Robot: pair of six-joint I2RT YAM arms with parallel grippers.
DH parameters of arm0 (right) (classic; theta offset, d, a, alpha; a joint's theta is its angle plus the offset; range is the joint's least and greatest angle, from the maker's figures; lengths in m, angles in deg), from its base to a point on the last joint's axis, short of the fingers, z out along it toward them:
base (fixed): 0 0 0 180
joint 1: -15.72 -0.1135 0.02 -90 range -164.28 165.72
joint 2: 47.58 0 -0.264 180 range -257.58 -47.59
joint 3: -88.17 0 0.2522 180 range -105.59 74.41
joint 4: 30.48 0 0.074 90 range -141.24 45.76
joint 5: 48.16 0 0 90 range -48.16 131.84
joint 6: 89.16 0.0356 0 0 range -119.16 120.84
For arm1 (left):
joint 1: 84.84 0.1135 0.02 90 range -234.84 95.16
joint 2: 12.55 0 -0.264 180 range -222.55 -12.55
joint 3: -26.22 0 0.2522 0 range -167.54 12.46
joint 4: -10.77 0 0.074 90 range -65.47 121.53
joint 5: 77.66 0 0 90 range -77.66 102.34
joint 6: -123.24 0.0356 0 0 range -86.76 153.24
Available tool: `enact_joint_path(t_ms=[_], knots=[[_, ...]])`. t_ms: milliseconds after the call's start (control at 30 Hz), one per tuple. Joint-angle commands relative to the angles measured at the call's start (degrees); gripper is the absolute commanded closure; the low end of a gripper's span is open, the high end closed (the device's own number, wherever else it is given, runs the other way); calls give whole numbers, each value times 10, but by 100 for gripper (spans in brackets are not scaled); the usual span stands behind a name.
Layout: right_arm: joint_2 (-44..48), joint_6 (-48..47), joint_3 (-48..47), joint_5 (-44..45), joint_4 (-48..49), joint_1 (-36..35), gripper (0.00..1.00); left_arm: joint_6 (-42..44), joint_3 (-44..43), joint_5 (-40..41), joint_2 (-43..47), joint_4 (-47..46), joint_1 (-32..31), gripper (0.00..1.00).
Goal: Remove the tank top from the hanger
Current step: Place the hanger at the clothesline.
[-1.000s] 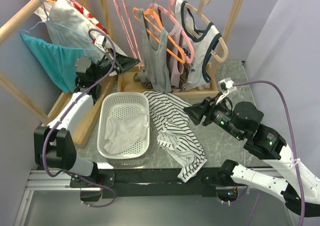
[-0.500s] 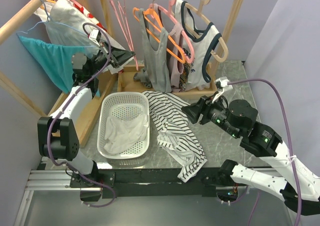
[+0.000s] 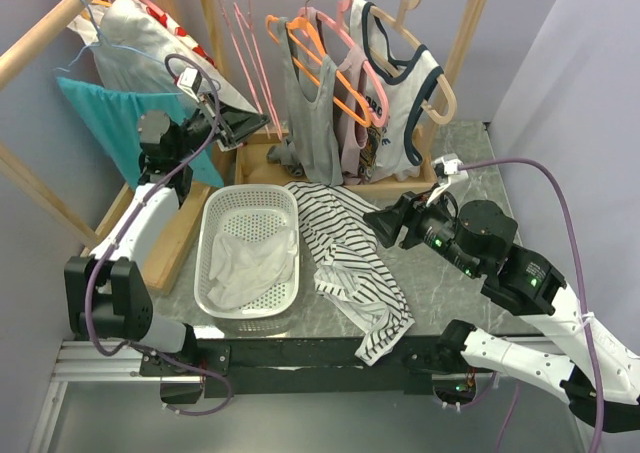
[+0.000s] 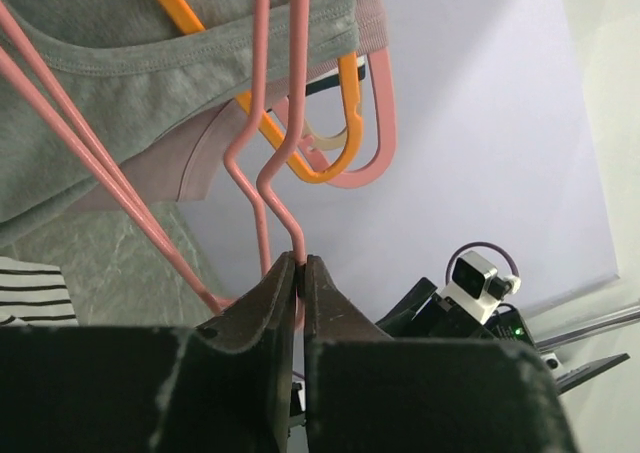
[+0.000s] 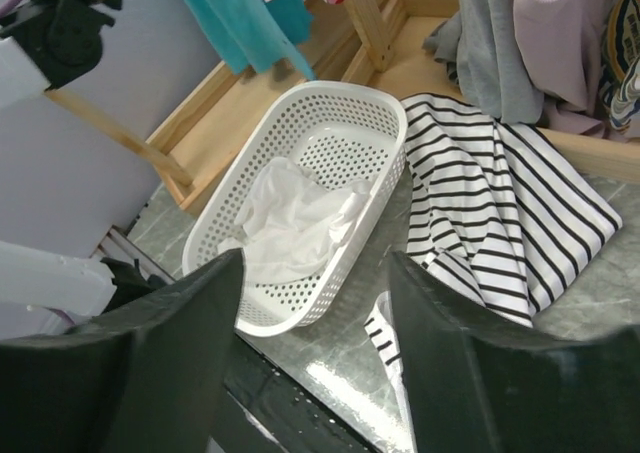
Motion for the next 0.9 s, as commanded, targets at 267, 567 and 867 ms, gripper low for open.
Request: enact_joint_path(t_ms=[267, 567, 867], knots=[[11, 25, 1, 77, -44, 8, 12, 129, 5, 14, 107, 159, 0, 52], [-49, 51, 31, 58, -111, 21, 5, 278, 36, 107, 203, 334, 0, 1], [-184, 51, 73, 16, -59, 44, 0, 361, 51, 183, 315, 415, -2, 0]])
